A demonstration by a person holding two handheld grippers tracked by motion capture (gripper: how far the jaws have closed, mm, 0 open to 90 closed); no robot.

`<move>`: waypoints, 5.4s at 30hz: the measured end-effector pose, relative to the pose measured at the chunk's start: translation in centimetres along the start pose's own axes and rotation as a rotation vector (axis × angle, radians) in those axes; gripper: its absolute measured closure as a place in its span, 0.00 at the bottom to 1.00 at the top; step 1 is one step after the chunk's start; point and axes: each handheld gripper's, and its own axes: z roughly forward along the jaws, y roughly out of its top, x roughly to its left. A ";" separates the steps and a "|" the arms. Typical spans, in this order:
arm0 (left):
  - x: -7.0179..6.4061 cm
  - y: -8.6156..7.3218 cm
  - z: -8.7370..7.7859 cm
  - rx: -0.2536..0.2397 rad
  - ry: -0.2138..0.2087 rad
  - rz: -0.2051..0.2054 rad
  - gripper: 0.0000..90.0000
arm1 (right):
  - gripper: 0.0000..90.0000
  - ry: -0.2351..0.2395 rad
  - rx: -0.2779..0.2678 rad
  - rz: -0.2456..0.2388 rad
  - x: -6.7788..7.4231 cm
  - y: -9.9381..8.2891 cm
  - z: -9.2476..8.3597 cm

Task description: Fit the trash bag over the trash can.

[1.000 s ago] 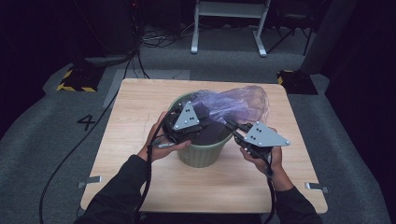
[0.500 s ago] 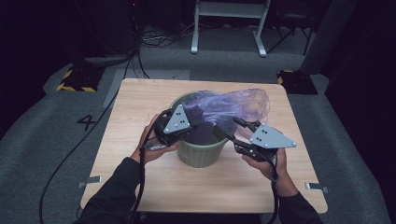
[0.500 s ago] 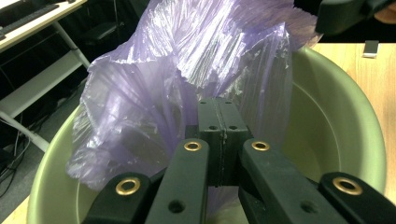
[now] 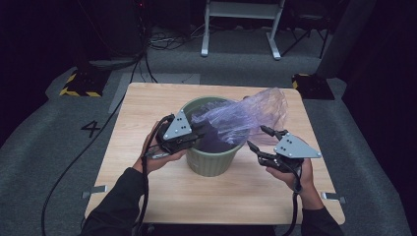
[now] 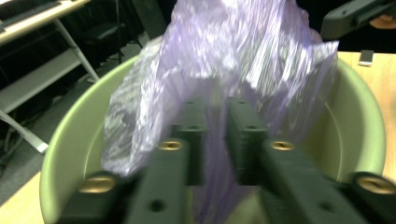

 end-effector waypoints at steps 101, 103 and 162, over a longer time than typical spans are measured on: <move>0.1 -2.1 -4.3 -0.033 0.032 -0.036 0.59 | 0.99 0.319 -0.130 0.029 2.4 0.0 -1.4; -0.2 -2.0 -4.5 -0.033 0.031 -0.050 0.47 | 0.99 0.321 -0.133 0.015 2.8 0.2 -1.5; -4.2 -2.9 -4.9 -0.086 -0.071 0.023 0.96 | 0.38 0.260 -0.146 0.018 5.1 1.2 -1.0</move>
